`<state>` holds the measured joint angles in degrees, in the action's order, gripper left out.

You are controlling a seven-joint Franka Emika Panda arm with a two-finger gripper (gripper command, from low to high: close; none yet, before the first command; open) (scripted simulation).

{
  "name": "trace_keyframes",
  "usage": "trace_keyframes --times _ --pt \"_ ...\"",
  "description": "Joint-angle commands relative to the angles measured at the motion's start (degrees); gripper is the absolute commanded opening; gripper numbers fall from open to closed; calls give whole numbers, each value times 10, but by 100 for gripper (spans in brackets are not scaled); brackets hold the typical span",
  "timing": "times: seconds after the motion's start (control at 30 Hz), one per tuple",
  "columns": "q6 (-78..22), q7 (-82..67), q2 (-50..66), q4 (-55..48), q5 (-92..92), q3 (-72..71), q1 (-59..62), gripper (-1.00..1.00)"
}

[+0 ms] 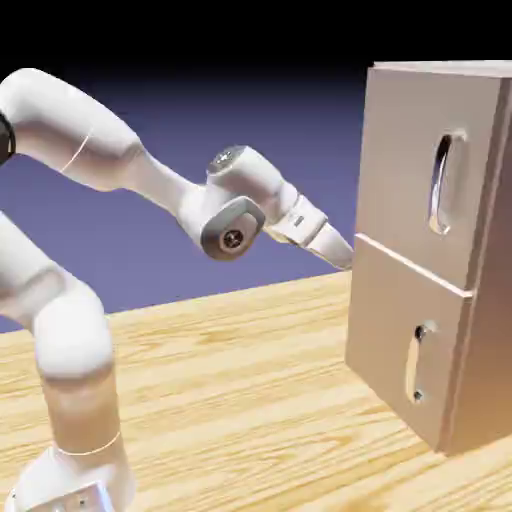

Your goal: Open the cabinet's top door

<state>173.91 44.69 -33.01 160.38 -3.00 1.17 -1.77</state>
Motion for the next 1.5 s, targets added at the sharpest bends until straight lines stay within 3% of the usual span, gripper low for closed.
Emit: trace_keyframes --times 0.0,1.47 --pt "-1 19 -3 -5 -25 10 -9 100" --pt "-37 833 -130 -233 -1121 437 -403 100"
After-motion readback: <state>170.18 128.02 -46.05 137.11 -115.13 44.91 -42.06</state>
